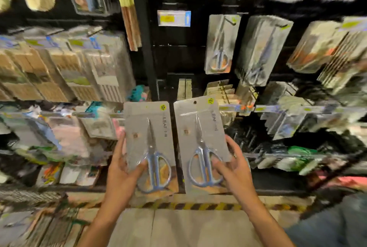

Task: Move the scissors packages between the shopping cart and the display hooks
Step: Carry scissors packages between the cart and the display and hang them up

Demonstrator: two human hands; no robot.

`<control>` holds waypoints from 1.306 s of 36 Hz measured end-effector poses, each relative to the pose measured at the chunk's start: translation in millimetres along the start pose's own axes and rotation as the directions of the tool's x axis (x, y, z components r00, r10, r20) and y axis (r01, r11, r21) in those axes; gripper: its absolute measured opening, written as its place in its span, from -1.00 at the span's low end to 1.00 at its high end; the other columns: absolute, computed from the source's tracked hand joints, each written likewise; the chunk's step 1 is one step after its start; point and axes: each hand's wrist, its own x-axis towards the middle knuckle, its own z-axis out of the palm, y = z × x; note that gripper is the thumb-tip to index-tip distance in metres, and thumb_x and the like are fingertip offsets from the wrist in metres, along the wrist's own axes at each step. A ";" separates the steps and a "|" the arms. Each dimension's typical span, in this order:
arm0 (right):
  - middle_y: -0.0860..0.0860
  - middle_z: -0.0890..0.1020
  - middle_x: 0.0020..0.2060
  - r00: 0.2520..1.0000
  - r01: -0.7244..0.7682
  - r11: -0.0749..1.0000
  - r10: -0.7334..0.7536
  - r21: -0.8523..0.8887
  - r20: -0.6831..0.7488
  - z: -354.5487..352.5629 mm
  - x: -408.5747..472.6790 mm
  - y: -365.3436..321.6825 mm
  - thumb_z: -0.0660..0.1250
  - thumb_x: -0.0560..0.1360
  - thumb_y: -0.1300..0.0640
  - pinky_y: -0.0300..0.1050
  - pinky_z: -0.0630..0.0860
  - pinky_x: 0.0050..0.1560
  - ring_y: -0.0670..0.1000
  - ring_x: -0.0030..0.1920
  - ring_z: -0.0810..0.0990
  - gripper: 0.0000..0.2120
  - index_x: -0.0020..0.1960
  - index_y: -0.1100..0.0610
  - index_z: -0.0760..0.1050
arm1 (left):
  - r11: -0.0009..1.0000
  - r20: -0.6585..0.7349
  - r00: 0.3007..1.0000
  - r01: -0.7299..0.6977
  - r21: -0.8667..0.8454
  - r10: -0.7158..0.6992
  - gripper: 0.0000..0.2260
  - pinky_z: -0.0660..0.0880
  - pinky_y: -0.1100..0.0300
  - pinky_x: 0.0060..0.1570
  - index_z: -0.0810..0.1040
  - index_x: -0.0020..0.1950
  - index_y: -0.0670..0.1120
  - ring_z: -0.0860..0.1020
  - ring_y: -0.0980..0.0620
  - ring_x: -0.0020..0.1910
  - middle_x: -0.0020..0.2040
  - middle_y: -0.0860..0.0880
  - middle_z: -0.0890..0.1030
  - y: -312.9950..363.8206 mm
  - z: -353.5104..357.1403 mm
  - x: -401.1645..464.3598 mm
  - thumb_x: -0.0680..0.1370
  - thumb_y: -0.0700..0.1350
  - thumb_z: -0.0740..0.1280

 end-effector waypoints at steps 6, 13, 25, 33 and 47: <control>-0.10 0.66 0.24 0.995 0.069 0.998 -0.067 0.013 -0.076 -24.9 5.8 -17.7 0.37 0.54 0.37 -0.13 0.62 0.14 0.05 0.22 0.66 -0.38 0.50 -0.02 0.28 | 0.999 0.075 0.996 -0.041 -0.026 0.043 -0.19 0.57 0.24 0.18 0.24 0.54 0.26 0.61 0.28 0.18 0.12 0.39 0.64 20.0 33.0 12.1 0.51 -0.43 0.40; -0.10 0.70 0.16 0.981 0.117 0.993 -0.118 -0.011 -0.155 -28.8 14.3 -40.0 0.39 0.54 0.31 -0.09 0.63 0.14 0.01 0.16 0.69 -0.38 0.50 -0.05 0.29 | 0.992 0.176 0.976 -0.126 -0.033 0.130 -0.16 0.56 0.39 0.07 0.19 0.58 0.30 0.57 0.17 0.31 0.40 0.14 0.53 37.9 46.1 41.9 0.48 -0.27 0.47; -0.15 0.69 0.16 0.954 0.181 0.983 -0.177 -0.007 -0.243 -23.2 50.0 -71.9 0.42 0.46 0.19 -0.16 0.64 0.01 0.00 0.11 0.71 -0.38 0.45 -0.08 0.32 | 0.979 0.214 0.958 -0.169 -0.109 0.190 -0.18 0.58 0.37 0.08 0.21 0.54 0.39 0.57 0.17 0.30 0.40 0.27 0.51 64.1 65.8 99.7 0.44 -0.14 0.49; -0.17 0.69 0.15 0.936 0.210 0.978 -0.205 -0.015 -0.286 -30.8 74.7 -70.8 0.39 0.52 0.32 -0.21 0.62 0.04 -0.02 0.14 0.69 -0.42 0.46 -0.01 0.33 | 0.980 0.242 0.952 -0.167 -0.112 0.190 -0.19 0.54 0.08 0.22 0.20 0.51 0.46 0.58 0.23 0.25 0.28 0.40 0.53 79.8 83.6 121.8 0.44 -0.11 0.49; -0.09 0.68 0.21 0.940 0.256 0.967 -0.251 -0.011 -0.229 -74.4 163.4 -82.1 0.41 0.53 0.30 -0.16 0.63 0.06 -0.02 0.14 0.69 -0.44 0.42 -0.10 0.37 | 0.970 0.176 0.955 -0.229 -0.080 0.240 -0.17 0.59 -0.11 0.22 0.20 0.49 0.48 0.54 0.03 0.36 0.46 0.14 0.47 100.7 134.4 152.3 0.39 -0.09 0.49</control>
